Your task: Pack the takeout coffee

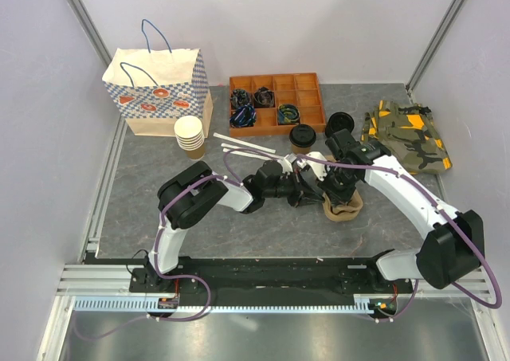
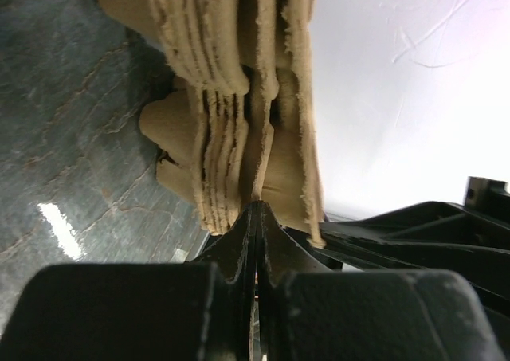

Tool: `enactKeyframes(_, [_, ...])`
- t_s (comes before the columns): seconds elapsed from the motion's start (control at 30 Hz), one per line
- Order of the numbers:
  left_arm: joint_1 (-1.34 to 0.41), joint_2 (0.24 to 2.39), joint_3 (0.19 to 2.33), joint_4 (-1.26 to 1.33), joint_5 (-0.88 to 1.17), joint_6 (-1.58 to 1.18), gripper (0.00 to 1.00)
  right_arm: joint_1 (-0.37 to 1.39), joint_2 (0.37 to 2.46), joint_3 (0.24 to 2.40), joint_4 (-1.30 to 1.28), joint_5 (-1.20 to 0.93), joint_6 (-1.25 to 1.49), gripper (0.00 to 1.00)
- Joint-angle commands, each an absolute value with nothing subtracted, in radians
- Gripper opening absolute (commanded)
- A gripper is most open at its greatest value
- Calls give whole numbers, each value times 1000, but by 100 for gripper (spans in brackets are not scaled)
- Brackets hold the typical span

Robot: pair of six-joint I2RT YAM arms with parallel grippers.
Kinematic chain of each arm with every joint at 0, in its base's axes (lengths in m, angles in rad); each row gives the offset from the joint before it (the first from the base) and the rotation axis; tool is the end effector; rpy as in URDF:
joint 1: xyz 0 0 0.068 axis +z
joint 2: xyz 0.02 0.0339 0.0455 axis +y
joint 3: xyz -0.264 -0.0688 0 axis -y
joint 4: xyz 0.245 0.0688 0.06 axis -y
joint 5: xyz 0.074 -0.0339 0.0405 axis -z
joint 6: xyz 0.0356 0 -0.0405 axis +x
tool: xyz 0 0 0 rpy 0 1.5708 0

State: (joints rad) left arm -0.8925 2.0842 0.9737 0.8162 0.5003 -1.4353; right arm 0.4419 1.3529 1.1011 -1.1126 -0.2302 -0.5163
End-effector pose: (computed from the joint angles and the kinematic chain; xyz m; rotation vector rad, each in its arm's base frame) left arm 0.2458 -0.3323 0.1201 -0.2031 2.4095 -1.8587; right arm 0.2111 0.1089 0.2620 -1.3723 2.5662 0.3250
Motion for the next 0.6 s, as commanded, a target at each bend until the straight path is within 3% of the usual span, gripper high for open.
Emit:
enactKeyframes(0.0, [-894,2099,996,770,472,-1439,2,443,1327,1164,-1120,-278,-509,0])
enactKeyframes(0.57, [-890,2100,1023,713,474,-1413,2,443,1258,1292,-1173,-209,-502,0])
